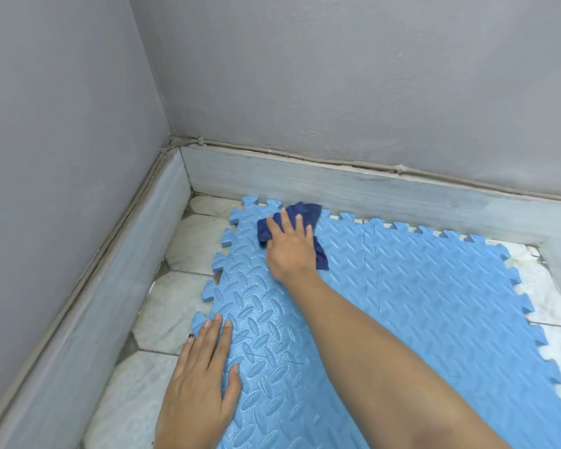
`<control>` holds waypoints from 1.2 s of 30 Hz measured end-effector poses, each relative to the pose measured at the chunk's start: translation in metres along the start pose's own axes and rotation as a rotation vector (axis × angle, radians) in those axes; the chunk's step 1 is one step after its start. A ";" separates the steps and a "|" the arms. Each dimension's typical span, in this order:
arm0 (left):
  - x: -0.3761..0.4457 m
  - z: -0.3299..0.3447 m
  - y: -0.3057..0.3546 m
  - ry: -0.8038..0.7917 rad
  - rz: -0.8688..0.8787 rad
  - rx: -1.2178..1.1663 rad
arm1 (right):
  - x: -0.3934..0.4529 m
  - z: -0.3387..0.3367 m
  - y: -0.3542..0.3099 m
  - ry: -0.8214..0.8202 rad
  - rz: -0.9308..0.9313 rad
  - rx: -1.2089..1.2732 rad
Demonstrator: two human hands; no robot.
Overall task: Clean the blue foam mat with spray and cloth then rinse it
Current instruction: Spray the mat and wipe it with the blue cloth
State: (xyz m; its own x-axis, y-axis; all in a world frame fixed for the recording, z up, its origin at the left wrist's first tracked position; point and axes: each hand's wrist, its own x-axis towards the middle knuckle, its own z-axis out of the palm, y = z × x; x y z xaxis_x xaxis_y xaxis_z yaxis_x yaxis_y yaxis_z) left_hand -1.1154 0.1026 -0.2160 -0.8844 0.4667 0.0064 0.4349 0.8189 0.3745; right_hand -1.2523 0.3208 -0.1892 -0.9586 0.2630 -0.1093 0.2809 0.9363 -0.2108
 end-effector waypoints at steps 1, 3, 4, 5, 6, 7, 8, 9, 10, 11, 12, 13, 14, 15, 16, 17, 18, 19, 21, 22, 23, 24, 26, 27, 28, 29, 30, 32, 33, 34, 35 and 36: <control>-0.002 0.000 -0.001 0.000 0.002 -0.004 | -0.009 0.005 -0.016 -0.037 -0.102 -0.016; -0.004 -0.002 -0.002 -0.004 -0.004 -0.010 | -0.028 0.011 -0.019 -0.077 -0.235 -0.060; -0.004 -0.002 -0.002 -0.001 -0.011 -0.005 | -0.035 0.011 -0.005 -0.065 -0.242 -0.071; -0.003 -0.002 -0.001 0.001 -0.014 0.004 | -0.041 0.008 0.016 -0.039 -0.216 -0.068; -0.003 -0.002 0.000 -0.003 -0.012 0.008 | -0.046 0.004 0.040 -0.007 -0.165 -0.058; -0.002 -0.002 0.001 -0.009 -0.009 0.003 | -0.052 -0.001 0.066 0.028 -0.095 -0.051; -0.002 -0.002 0.002 -0.007 -0.007 -0.001 | -0.059 -0.007 0.094 0.060 -0.014 -0.053; -0.002 -0.003 0.002 -0.001 -0.007 0.002 | -0.067 -0.014 0.124 0.079 0.071 -0.068; -0.003 -0.002 0.003 0.004 -0.011 0.012 | -0.077 -0.021 0.154 0.091 0.154 -0.090; -0.004 -0.001 0.003 0.004 -0.017 0.020 | -0.088 -0.028 0.185 0.101 0.237 -0.101; -0.005 -0.001 0.003 0.001 -0.025 0.024 | -0.101 -0.033 0.215 0.113 0.322 -0.096; -0.006 -0.001 0.003 0.002 -0.032 0.030 | -0.115 -0.038 0.240 0.125 0.415 -0.075; -0.006 0.000 0.004 0.006 -0.032 0.042 | -0.127 -0.042 0.260 0.137 0.512 -0.044; -0.006 -0.001 0.005 0.012 -0.026 0.056 | -0.136 -0.044 0.272 0.142 0.602 -0.013; -0.005 -0.001 0.006 0.015 -0.021 0.064 | -0.139 -0.044 0.276 0.143 0.668 0.012; -0.004 -0.002 0.007 0.015 -0.021 0.064 | -0.137 -0.042 0.271 0.150 0.703 0.031; -0.004 -0.002 0.008 0.010 -0.020 0.065 | -0.133 -0.039 0.256 0.148 0.701 0.045; -0.005 -0.002 0.008 0.003 -0.019 0.072 | -0.129 -0.035 0.234 0.142 0.647 0.046; -0.008 -0.003 0.009 -0.004 -0.018 0.099 | -0.128 -0.021 0.176 0.144 0.420 0.015; -0.010 -0.003 0.009 -0.004 -0.017 0.109 | -0.133 -0.011 0.143 0.126 0.302 -0.001; -0.010 -0.004 0.008 -0.003 -0.016 0.116 | -0.142 -0.001 0.108 0.096 0.196 -0.007; -0.010 -0.004 0.007 -0.005 -0.014 0.120 | -0.154 0.008 0.075 0.053 0.089 -0.011; -0.012 -0.003 0.005 -0.007 -0.005 0.126 | -0.178 0.022 0.026 -0.014 -0.101 -0.014; -0.014 -0.002 0.005 -0.008 -0.003 0.132 | -0.186 0.024 0.017 -0.028 -0.167 -0.007; -0.016 -0.001 0.006 -0.010 -0.006 0.135 | -0.187 0.023 0.022 -0.038 -0.210 -0.013; -0.018 -0.001 0.005 -0.012 -0.015 0.135 | -0.185 0.018 0.037 -0.046 -0.216 -0.023; -0.020 -0.001 0.005 -0.014 -0.019 0.134 | -0.182 0.011 0.058 -0.042 -0.183 -0.038; -0.023 0.000 0.007 -0.020 -0.019 0.134 | -0.182 0.001 0.119 0.019 -0.024 -0.069; -0.023 0.000 0.007 -0.019 -0.024 0.131 | -0.187 -0.004 0.152 0.049 0.088 -0.079; -0.022 0.000 0.008 -0.017 -0.029 0.126 | -0.196 -0.010 0.185 0.070 0.196 -0.080; -0.021 0.000 0.009 -0.017 -0.029 0.126 | -0.210 -0.016 0.217 0.090 0.298 -0.056; -0.021 0.000 0.010 -0.017 -0.024 0.132 | -0.227 -0.019 0.243 0.114 0.386 -0.015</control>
State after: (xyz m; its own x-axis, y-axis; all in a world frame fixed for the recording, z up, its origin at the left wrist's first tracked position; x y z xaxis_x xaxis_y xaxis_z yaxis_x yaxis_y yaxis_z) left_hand -1.0923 0.1010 -0.2126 -0.8923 0.4512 -0.0172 0.4332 0.8663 0.2488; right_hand -0.9678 0.4931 -0.1974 -0.7823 0.6191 -0.0686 0.6211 0.7669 -0.1613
